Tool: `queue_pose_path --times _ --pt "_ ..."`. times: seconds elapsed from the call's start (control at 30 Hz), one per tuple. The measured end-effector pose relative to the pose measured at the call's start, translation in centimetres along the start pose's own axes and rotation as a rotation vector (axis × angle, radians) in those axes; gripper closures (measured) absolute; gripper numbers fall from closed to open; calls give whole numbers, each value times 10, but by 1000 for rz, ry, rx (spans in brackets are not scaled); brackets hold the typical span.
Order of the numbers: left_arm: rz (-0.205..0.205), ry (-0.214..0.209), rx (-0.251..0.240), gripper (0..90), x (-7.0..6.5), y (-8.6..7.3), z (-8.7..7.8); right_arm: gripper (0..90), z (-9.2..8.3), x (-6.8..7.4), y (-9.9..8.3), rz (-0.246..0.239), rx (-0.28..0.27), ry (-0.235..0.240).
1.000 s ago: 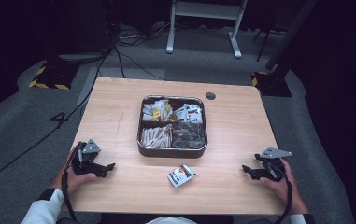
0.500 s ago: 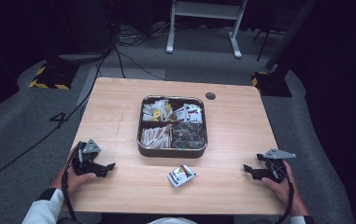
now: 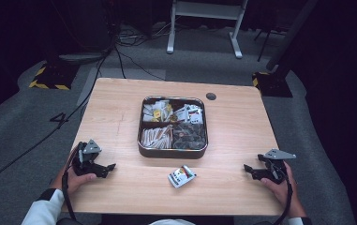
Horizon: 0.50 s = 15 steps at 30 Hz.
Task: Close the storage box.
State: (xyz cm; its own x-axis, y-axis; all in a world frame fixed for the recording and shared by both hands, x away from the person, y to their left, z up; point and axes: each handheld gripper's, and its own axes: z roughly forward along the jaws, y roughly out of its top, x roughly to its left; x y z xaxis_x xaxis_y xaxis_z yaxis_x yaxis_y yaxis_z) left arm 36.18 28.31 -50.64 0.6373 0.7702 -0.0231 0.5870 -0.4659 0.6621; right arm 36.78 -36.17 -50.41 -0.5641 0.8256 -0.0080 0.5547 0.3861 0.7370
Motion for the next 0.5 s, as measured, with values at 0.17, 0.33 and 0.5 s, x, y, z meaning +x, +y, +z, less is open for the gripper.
queue_pose_path --times 0.17,0.33,0.5 --pt "6 4 -1 1 0 0 0 170 0 0 0 0 0 1" --pt "4 4 -1 2 0 0 0 169 1 -1 1 1 -1 -2" --pt "4 4 -1 2 0 1 0 169 1 -1 1 1 -1 -1"
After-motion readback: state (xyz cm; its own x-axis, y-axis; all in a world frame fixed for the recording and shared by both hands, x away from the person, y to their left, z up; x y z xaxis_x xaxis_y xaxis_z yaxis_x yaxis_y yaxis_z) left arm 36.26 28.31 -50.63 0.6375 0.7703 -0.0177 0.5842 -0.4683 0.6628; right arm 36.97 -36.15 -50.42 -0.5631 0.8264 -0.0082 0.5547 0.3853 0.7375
